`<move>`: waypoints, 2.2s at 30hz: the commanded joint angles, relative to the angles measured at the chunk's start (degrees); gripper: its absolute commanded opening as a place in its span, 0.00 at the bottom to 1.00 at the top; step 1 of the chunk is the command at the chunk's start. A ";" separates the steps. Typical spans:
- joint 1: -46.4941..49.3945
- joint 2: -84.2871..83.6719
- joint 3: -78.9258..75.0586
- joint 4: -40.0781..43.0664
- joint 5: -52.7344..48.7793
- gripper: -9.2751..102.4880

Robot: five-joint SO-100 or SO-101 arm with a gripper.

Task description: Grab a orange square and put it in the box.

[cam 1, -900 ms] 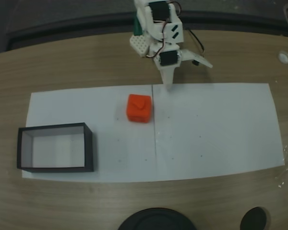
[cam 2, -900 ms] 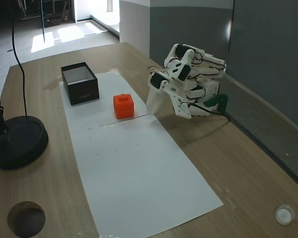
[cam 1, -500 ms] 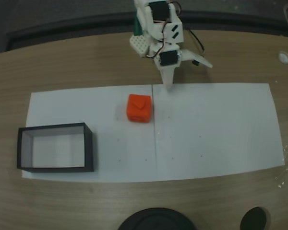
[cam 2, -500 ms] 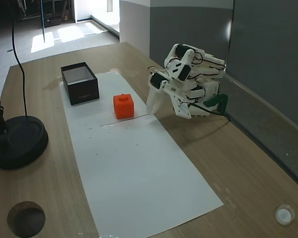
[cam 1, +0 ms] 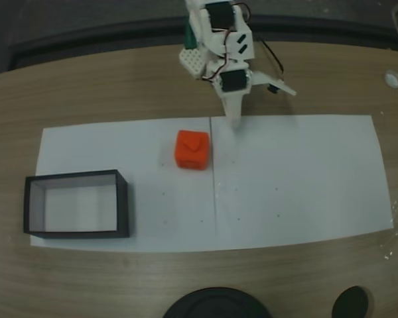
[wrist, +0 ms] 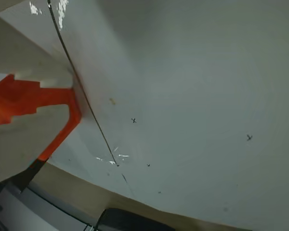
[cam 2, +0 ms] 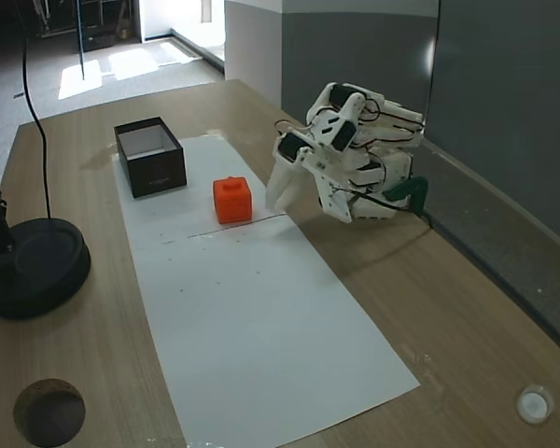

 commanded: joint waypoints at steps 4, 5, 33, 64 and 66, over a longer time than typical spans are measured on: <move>6.33 1.32 -5.89 -4.75 -7.12 0.33; 8.44 1.14 -7.65 -5.01 -7.29 0.36; 17.58 -61.87 -53.17 11.43 -6.42 0.49; 20.74 -95.10 -54.05 0.18 -6.94 0.17; 20.83 -94.92 -54.14 -0.26 -6.94 0.16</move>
